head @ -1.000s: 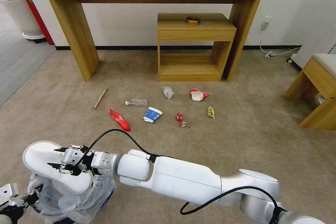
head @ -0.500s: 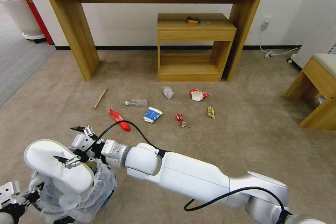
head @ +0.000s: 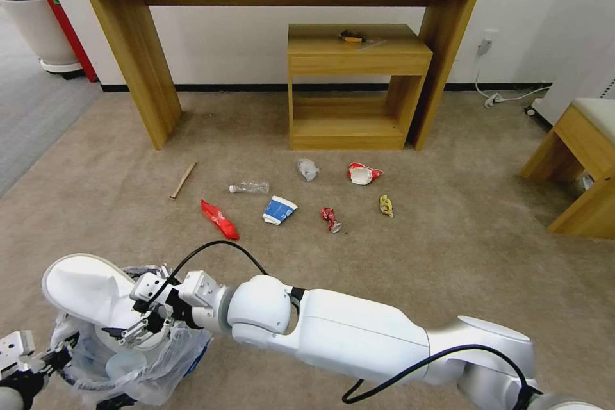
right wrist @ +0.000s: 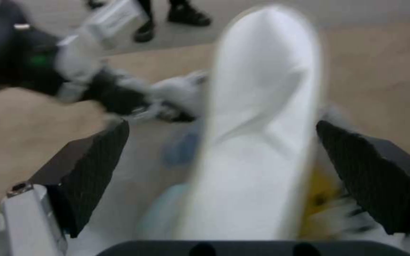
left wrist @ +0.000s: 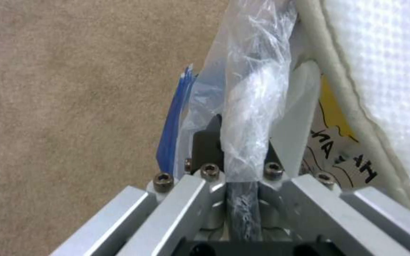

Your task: Pick up the trash bin and place the garbage on the floor into it.

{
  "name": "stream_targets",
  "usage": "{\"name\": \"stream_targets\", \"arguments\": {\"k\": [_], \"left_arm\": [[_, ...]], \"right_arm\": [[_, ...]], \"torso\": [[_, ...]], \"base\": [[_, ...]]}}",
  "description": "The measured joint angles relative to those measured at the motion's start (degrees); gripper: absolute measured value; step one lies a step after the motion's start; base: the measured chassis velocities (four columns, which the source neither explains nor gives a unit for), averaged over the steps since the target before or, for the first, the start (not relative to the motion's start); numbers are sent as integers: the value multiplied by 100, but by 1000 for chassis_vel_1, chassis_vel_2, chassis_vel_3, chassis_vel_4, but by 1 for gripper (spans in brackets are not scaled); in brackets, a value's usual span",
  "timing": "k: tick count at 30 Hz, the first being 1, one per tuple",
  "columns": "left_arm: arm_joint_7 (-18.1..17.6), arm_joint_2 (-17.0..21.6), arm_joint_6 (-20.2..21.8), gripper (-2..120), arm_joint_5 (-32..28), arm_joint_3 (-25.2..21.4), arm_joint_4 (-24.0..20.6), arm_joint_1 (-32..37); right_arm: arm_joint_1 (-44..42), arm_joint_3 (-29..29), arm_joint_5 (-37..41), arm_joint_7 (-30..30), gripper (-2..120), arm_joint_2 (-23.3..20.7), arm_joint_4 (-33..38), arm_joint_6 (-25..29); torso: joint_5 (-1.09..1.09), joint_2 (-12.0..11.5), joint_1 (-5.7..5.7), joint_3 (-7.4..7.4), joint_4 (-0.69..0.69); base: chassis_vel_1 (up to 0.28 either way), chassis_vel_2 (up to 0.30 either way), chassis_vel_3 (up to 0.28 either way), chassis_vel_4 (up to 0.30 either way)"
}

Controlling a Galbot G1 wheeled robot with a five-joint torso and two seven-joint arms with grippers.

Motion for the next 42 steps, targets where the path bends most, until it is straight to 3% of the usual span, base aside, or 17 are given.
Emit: {"name": "stream_targets", "arguments": {"k": [6,14,22,31,42], "left_arm": [[1,19,0,0,7,28,-45,-19],[1,-26,0,0,68,117,-151,-36],[1,-121,0,0,131,164,-402,28],[3,-151,0,0,127,133,-503,69],[31,-121,0,0,154,115,-290,4]], "right_arm": [[-26,49,1237,361,100,59,11,-578],[-160,103,1913,864,100,313,-253,-734],[-188,27,2093,1420,100,608,-439,-888],[-268,41,2131,1690,100,579,-430,-870],[-41,681,2110,2089,100,267,715,-620]], "torso": [[0,0,0,0,0],[0,0,0,0,0],[0,0,0,0,0],[1,0,0,0,0],[2,0,0,0,1]], "base": [[0,0,0,0],[0,0,0,0],[0,0,0,0],[0,0,0,0],[0,0,0,0]]}}
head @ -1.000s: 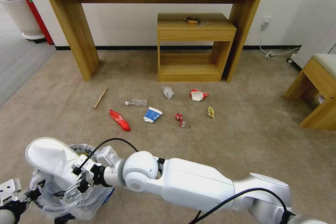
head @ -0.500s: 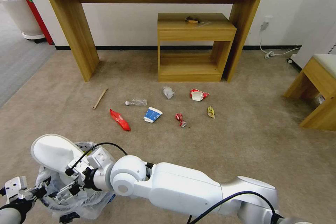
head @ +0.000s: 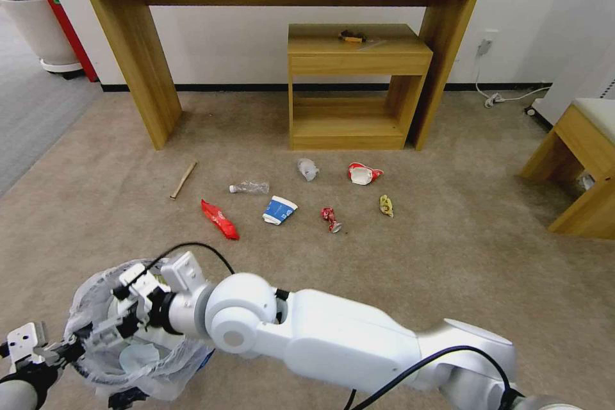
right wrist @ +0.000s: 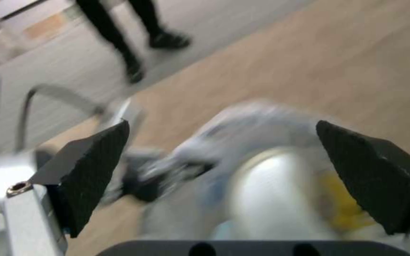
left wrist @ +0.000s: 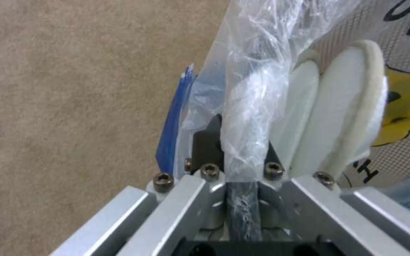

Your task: Pick up the trash bin and place the garbage on the floor into it.

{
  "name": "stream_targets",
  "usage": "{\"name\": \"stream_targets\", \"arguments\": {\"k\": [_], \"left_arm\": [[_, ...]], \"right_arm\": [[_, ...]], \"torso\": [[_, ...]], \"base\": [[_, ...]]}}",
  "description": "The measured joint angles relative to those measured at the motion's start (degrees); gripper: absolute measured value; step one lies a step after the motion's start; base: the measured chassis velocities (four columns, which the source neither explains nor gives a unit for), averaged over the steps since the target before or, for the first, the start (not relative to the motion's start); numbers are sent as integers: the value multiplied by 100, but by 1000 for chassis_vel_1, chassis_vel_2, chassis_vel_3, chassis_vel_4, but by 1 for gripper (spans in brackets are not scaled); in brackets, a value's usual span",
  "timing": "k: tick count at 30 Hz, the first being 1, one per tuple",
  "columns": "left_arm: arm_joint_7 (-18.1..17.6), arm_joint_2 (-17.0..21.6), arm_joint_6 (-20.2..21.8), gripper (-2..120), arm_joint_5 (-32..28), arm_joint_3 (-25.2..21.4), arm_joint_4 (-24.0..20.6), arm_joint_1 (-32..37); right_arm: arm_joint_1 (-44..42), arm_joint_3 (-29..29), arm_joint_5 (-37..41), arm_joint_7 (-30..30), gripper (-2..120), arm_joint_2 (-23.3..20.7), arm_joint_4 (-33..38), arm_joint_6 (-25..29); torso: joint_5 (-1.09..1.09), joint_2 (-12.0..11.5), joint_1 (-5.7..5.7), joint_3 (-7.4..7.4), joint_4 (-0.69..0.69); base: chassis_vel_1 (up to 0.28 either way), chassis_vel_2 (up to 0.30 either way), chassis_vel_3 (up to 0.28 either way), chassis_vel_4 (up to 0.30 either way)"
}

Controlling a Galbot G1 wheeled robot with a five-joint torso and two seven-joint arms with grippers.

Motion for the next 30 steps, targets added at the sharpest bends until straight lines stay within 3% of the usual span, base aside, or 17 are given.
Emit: {"name": "stream_targets", "arguments": {"k": [5,8,9,12,16,18,25,30], "left_arm": [[323,14,0,0,78,-91,105,23],[498,46,0,0,101,-177,142,86],[498,46,0,0,101,-177,142,86],[564,87,0,0,95,-231,181,120],[593,87,1,0,94,-237,192,122],[619,82,1,0,107,-226,216,124],[680,64,1,0,194,-176,225,153],[683,63,1,0,220,-160,180,160]], "right_arm": [[-176,539,-758,-130,100,-357,75,135],[-605,1319,-1513,-352,100,-798,110,300],[-605,1319,-1513,-352,100,-798,110,300],[-1231,2158,-2410,-526,100,-1380,153,619],[-1852,2731,-3050,-665,100,-1804,187,919],[-2699,3488,-3464,-764,100,-2057,277,1142],[-3394,4478,-3670,-902,100,-1921,390,1451],[-3328,4467,-3693,-914,100,-1726,299,1485]], "torso": [[0,0,0,0,0],[1,0,0,0,0],[1,0,0,0,0],[2,0,0,0,0],[1,0,0,0,-1],[2,0,0,0,-3],[1,0,0,0,-2],[0,0,0,-1,0]], "base": [[0,0,0,0],[0,0,0,0],[0,0,0,0],[0,0,0,0],[0,0,0,0],[0,0,0,0],[0,0,0,0],[0,0,0,0]]}}
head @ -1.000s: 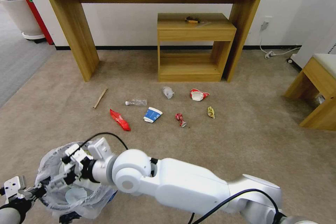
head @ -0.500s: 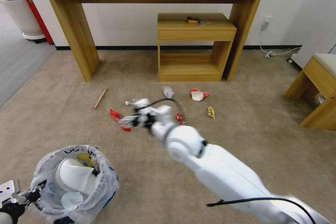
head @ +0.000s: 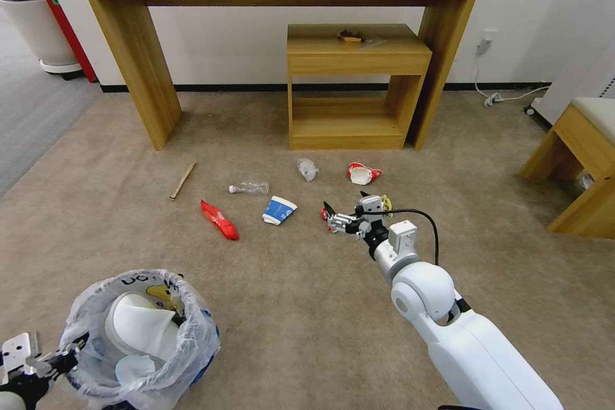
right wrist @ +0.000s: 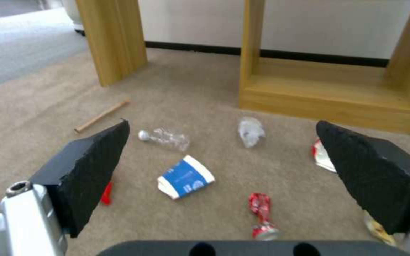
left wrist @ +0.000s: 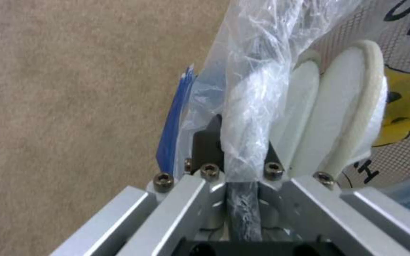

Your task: Pick up the trash bin and place the garbage on the floor into it.

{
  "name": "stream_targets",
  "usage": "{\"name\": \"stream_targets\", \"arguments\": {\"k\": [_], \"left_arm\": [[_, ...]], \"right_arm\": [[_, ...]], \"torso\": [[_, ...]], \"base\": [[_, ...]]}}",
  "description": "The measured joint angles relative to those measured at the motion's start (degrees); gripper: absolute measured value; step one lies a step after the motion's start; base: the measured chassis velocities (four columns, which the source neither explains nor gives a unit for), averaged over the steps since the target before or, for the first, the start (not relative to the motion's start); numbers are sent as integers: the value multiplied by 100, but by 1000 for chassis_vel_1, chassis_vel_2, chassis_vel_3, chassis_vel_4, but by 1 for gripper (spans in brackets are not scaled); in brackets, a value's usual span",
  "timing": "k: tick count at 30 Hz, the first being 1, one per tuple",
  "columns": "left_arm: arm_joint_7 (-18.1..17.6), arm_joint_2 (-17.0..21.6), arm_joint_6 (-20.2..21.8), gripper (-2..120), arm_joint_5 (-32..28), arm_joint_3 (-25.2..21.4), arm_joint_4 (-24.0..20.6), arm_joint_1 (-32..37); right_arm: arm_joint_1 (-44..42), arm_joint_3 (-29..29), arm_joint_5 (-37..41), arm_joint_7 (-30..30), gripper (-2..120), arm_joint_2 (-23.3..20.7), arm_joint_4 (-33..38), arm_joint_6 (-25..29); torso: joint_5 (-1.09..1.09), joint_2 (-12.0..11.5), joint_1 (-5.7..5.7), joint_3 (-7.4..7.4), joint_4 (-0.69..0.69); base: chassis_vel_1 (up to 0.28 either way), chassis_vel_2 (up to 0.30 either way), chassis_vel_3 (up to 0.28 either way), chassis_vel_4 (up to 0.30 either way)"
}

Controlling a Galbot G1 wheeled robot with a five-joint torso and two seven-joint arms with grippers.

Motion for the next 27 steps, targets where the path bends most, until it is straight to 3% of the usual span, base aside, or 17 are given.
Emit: {"name": "stream_targets", "arguments": {"k": [8,27], "left_arm": [[-2,-35,0,0,-1,-25,-71,31],[-19,-53,-1,0,16,-20,-179,14]], "right_arm": [[85,-142,12,26,100,154,-89,-31],[162,-74,303,68,100,127,-222,-190]], "torso": [[-1,0,0,1,0],[-2,0,0,0,0]], "base": [[-17,150,8,-150],[86,346,-91,-340]]}}
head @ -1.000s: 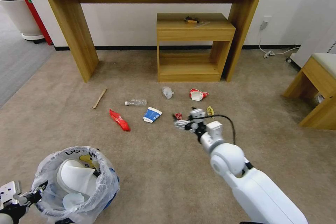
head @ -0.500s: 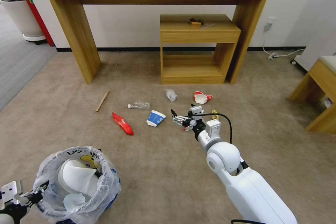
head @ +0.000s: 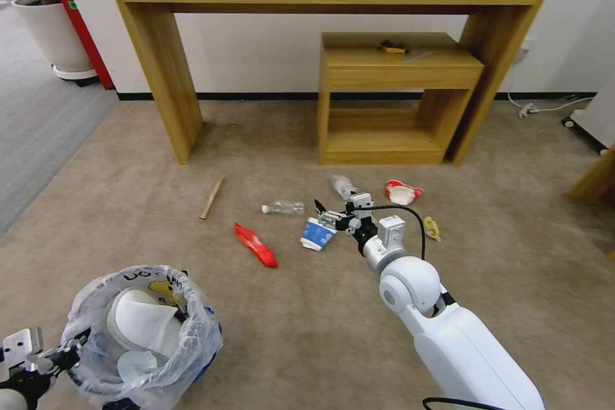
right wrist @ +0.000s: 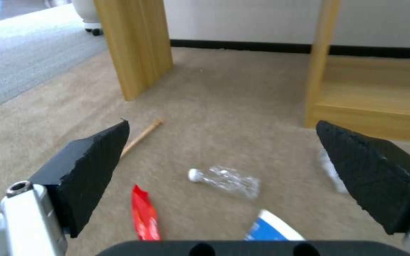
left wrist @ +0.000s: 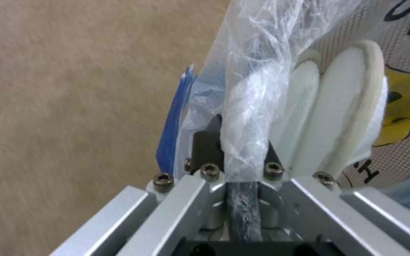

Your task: Pick up the trash bin and place the garbage on the floor into it.

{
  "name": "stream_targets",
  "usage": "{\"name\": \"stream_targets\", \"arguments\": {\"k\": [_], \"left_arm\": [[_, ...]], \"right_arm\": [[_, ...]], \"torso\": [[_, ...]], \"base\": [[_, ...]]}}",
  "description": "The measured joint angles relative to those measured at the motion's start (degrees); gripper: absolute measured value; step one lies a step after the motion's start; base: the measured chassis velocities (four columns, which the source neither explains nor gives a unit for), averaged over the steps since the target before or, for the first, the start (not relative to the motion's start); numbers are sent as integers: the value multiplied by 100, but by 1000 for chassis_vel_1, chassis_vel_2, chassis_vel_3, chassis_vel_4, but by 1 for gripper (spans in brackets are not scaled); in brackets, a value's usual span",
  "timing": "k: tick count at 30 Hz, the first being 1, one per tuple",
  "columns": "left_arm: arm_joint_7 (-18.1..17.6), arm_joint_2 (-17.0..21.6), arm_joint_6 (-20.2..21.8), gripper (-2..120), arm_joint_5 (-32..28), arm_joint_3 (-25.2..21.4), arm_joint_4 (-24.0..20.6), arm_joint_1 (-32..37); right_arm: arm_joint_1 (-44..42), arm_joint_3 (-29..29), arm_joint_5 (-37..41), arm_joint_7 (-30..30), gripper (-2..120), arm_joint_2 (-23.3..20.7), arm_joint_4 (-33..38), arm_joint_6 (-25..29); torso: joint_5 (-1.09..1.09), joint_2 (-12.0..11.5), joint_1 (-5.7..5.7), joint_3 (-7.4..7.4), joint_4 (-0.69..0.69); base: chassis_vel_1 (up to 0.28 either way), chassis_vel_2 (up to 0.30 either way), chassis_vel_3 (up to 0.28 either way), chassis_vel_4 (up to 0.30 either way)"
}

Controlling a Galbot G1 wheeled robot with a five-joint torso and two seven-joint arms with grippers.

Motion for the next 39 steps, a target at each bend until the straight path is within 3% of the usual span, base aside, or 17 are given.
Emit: {"name": "stream_targets", "arguments": {"k": [22,29,31,36,39], "left_arm": [[71,81,-3,0,-36,-69,103,-5],[128,128,-5,0,-84,-144,83,2],[212,188,-2,0,-105,-174,93,16],[567,368,-3,0,-46,-285,309,-9],[1081,553,-3,0,156,-375,541,-37]], "right_arm": [[1,-57,13,89,100,-54,-221,-292],[-73,-30,216,-223,100,-753,-677,-1111],[-124,-84,230,-630,100,-1075,-947,-1291],[-135,-275,268,-1118,100,-1356,-1309,-1412],[-67,-509,191,-1631,100,-1446,-1684,-1353]], "torso": [[3,0,0,0,0],[0,-1,2,2,1],[4,0,0,1,0],[3,0,-1,0,-3],[3,0,-1,0,-2]], "base": [[52,424,-52,-429],[30,227,-26,-214],[-8,-54,-3,43],[-21,-114,0,72],[-11,-16,5,19]]}}
